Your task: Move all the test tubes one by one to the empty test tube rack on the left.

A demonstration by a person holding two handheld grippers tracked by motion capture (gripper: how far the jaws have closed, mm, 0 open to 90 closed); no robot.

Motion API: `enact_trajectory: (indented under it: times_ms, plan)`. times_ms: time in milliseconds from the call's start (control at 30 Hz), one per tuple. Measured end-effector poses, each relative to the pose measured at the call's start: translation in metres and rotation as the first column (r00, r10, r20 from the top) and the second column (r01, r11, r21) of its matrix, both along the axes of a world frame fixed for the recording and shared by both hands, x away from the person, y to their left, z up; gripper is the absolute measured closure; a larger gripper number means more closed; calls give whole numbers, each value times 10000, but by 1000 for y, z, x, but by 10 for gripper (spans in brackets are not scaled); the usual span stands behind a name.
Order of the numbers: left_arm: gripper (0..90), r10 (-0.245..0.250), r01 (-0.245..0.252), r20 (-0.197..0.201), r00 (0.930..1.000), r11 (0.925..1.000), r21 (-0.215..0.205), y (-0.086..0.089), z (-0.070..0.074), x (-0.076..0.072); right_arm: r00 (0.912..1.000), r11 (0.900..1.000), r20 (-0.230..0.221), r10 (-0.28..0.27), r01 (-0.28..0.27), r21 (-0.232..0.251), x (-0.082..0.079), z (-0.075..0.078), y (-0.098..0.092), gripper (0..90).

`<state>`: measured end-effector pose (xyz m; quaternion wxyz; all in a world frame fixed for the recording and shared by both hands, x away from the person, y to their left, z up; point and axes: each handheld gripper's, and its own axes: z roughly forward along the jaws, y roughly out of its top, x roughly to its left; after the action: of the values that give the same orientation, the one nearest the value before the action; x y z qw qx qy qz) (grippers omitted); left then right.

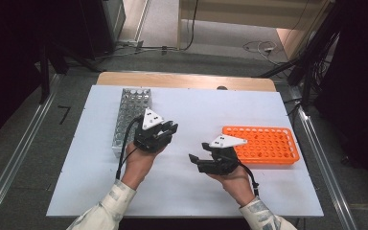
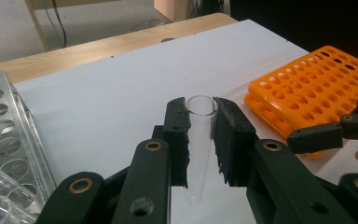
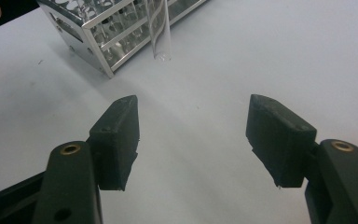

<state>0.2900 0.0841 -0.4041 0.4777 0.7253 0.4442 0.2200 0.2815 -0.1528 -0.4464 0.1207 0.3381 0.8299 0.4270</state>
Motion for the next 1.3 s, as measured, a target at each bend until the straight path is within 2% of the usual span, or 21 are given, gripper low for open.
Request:
enact_trajectory:
  times_ms: [600, 1300]
  plan:
    - [748, 399, -403, -150, 9991, 9988, -262, 9, 9, 18, 10000, 10000, -16, -27, 27, 67, 0, 1, -3, 332]
    - [749, 891, -893, -139, 9959, 9959, -112, 16, 17, 34, 10000, 9999, 6, -75, 75, 134, 0, 2, -7, 332]
